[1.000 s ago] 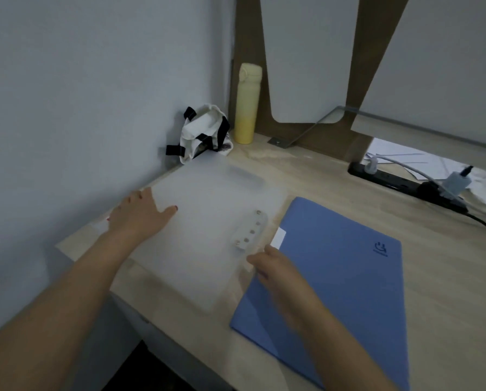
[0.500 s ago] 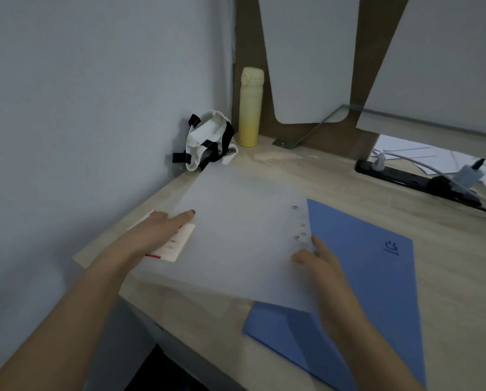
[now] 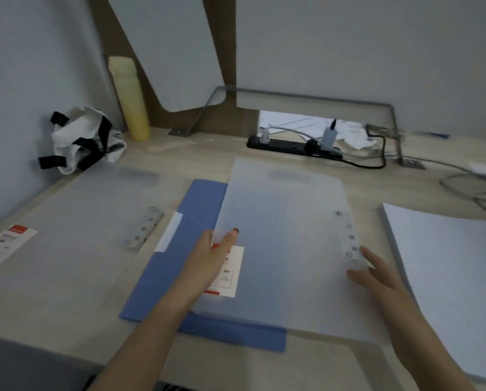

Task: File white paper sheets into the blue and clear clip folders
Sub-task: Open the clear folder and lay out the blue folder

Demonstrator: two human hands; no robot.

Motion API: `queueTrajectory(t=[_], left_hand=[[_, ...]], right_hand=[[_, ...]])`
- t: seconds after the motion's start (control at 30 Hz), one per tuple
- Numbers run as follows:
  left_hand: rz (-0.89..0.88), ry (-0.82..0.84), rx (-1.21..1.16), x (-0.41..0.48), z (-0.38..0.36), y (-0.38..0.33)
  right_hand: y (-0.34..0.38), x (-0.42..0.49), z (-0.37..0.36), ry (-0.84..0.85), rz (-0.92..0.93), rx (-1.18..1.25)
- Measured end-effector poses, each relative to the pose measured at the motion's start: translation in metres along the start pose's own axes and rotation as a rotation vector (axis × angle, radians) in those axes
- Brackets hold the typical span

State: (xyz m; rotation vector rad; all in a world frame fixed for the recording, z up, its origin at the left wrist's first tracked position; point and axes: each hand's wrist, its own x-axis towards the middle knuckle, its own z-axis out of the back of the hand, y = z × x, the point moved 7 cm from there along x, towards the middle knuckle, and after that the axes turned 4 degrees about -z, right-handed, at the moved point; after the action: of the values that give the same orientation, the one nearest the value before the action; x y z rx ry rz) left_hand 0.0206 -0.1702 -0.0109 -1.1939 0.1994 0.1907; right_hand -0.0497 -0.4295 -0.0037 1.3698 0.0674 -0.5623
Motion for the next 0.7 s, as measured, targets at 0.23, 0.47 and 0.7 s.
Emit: queueTrajectory(t=[0.23, 0.47, 0.7], left_hand=[[-0.085, 0.029, 0.043, -0.002, -0.062, -0.004], [-0.152, 0.179, 0.102, -0.018, -0.073, -0.006], [-0.004, 0.329, -0.282, -0.016, -0.052, -0.008]], right_hand=[[-0.02, -0.001, 0.048, -0.045, -0.04, -0.088], [0.022, -0.025, 0.056, -0.063, 0.117, 0.083], [0.095, -0.052, 0.003, 0.221, 0.376, 0.379]])
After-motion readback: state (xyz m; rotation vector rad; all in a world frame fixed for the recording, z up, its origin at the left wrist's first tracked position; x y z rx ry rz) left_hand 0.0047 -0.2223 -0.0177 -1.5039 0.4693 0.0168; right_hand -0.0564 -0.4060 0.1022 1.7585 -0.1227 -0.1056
